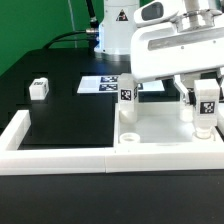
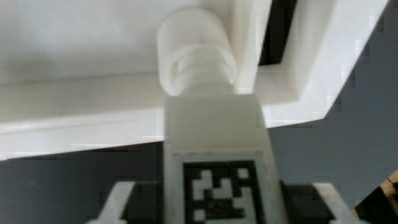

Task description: Assemble square table

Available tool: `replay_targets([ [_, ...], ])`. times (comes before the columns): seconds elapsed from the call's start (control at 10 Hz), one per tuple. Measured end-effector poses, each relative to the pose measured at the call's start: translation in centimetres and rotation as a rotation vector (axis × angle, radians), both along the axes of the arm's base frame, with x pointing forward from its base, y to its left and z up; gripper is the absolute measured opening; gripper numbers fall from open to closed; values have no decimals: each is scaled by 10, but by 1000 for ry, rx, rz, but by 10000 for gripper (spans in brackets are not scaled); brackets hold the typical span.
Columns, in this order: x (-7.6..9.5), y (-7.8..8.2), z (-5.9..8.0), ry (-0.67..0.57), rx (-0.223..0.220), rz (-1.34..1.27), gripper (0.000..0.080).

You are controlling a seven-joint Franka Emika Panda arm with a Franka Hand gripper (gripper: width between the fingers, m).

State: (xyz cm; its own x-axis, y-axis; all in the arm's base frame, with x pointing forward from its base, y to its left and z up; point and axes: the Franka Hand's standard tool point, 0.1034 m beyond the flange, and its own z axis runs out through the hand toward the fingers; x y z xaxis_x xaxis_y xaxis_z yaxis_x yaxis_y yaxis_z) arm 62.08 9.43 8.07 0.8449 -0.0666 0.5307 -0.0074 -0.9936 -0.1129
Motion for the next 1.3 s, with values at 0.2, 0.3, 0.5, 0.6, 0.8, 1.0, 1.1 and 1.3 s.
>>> replay_targets([
  [0.2,-2,4,-7,10,0,6,290],
  [0.3,-1,8,-8,9,4,7,290],
  [0.5,0,21,-11,12,18,4,290],
  [0.6,0,23,-11,13,25,-4,290],
  [0.8,2,22,-11,12,33,-19,290],
  [1.0,2,22,-11,13,32,-18,330],
  [1.1,2,22,-11,13,32,-18,542],
  [1.3,2,22,-11,13,32,-18,626],
])
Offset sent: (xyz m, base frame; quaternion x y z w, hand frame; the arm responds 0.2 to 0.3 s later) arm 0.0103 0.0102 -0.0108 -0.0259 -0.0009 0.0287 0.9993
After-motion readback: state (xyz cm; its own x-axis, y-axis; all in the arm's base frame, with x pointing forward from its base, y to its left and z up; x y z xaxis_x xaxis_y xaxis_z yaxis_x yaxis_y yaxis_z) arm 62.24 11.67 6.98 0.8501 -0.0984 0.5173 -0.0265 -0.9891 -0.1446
